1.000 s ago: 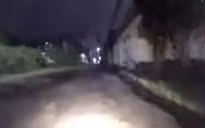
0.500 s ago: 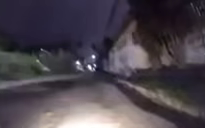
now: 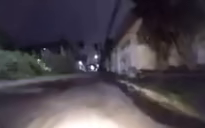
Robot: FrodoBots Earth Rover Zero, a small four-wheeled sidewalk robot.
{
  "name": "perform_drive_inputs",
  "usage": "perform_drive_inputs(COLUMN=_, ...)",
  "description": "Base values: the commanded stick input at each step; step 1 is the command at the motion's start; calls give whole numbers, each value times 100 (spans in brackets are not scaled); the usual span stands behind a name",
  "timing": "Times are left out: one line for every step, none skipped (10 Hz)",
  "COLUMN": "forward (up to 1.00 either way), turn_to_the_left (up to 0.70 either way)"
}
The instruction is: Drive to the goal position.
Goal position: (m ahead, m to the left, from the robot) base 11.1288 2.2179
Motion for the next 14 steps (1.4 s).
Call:
perform_drive_inputs(forward=70, turn_to_the_left=0)
perform_drive_inputs(forward=70, turn_to_the_left=0)
perform_drive_inputs(forward=70, turn_to_the_left=0)
perform_drive_inputs(forward=70, turn_to_the_left=0)
perform_drive_inputs(forward=70, turn_to_the_left=0)
perform_drive_inputs(forward=70, turn_to_the_left=0)
perform_drive_inputs(forward=70, turn_to_the_left=0)
perform_drive_inputs(forward=70, turn_to_the_left=0)
perform_drive_inputs(forward=70, turn_to_the_left=0)
perform_drive_inputs(forward=70, turn_to_the_left=0)
perform_drive_inputs(forward=70, turn_to_the_left=0)
perform_drive_inputs(forward=70, turn_to_the_left=0)
perform_drive_inputs(forward=70, turn_to_the_left=0)
perform_drive_inputs(forward=70, turn_to_the_left=0)
